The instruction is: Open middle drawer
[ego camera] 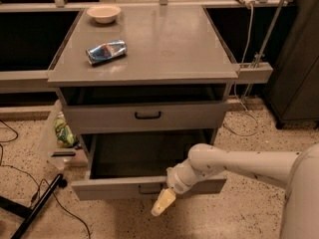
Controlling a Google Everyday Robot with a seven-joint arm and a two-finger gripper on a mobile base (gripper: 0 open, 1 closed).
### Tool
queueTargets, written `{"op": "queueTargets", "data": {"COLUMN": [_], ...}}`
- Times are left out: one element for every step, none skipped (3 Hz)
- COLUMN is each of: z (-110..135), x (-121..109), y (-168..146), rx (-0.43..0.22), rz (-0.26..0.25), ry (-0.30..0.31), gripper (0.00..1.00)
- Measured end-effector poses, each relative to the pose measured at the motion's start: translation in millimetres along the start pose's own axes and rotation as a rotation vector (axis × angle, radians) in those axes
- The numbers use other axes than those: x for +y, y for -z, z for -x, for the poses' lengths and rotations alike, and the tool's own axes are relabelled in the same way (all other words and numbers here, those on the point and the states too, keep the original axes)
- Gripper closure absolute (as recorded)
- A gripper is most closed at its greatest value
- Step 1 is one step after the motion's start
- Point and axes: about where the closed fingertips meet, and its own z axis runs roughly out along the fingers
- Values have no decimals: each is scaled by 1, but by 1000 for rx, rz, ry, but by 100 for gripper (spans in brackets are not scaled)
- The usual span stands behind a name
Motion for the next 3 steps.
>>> {"op": "queueTargets", "data": {"z": [-7, -7, -10], "x": [25, 25, 33], "y": [8, 8, -1], "rx": [-37, -37, 23], "rz": [-9, -9, 48], "ry": [-58, -58, -73], "gripper": [0, 0, 0]}}
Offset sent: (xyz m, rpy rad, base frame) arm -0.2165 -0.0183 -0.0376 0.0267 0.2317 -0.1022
